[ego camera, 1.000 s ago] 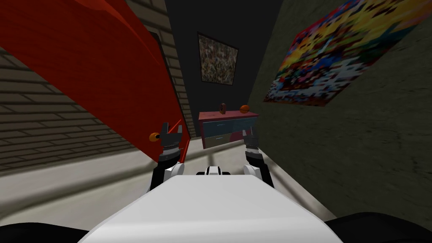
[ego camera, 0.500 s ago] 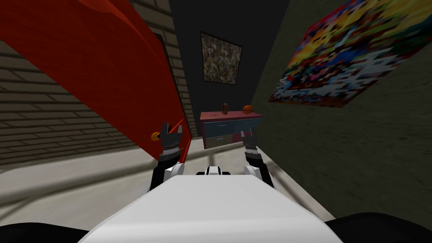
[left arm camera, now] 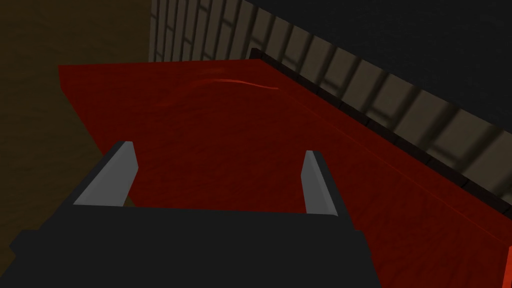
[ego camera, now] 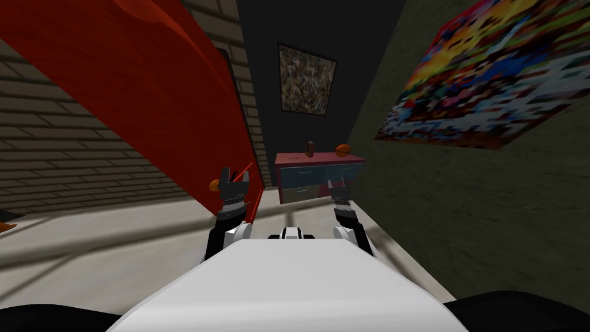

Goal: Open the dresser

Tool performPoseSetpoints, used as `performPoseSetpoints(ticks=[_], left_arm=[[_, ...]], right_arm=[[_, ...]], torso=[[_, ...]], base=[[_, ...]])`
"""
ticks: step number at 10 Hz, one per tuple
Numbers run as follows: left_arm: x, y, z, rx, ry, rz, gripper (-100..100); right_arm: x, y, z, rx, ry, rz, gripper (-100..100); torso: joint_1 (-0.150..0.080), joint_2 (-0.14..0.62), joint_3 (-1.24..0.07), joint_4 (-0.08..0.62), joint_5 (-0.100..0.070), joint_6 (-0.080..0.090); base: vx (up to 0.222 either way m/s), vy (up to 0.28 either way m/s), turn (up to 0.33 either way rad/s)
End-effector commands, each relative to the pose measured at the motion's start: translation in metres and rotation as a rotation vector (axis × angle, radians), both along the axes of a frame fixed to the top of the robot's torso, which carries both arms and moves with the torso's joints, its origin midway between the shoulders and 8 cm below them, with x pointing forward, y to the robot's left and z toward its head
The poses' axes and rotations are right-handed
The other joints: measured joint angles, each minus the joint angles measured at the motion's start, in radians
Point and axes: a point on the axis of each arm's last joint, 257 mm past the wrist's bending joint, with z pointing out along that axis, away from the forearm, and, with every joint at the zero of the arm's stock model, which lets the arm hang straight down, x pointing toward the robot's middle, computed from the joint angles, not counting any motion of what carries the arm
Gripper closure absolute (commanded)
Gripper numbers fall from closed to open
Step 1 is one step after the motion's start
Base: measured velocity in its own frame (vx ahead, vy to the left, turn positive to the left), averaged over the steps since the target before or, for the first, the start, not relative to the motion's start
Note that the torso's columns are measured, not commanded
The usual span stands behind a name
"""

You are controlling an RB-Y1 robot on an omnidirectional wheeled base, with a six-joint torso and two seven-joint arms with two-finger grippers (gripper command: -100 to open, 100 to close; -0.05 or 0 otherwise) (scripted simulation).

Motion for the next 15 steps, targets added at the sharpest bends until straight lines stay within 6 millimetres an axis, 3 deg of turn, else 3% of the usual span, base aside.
performPoseSetpoints(ticks=[1, 7, 12, 15], left_arm=[[0.000, 0.000, 0.000, 0.000, 0.000, 0.000, 0], [0.000, 0.000, 0.000, 0.000, 0.000, 0.000, 0], [0.000, 0.000, 0.000, 0.000, 0.000, 0.000, 0], [0.000, 0.000, 0.000, 0.000, 0.000, 0.000, 0]], right_arm=[[0.003, -0.003, -0.008, 0.078, 0.006, 0.052, -100], [0.012, -0.015, -0.031, 0.271, 0.019, 0.148, -100], [0.015, -0.020, -0.040, 0.395, 0.018, 0.212, -100], [0.020, -0.031, -0.058, 0.532, 0.019, 0.256, -100]], torso=[[0.000, 0.000, 0.000, 0.000, 0.000, 0.000], [0.000, 0.000, 0.000, 0.000, 0.000, 0.000], [0.000, 0.000, 0.000, 0.000, 0.000, 0.000], [-0.001, 0.000, 0.000, 0.000, 0.000, 0.000]], base=[[0.041, -0.028, 0.099], [0.035, -0.025, 0.114], [0.029, -0.028, 0.072], [0.032, -0.036, 0.152]])
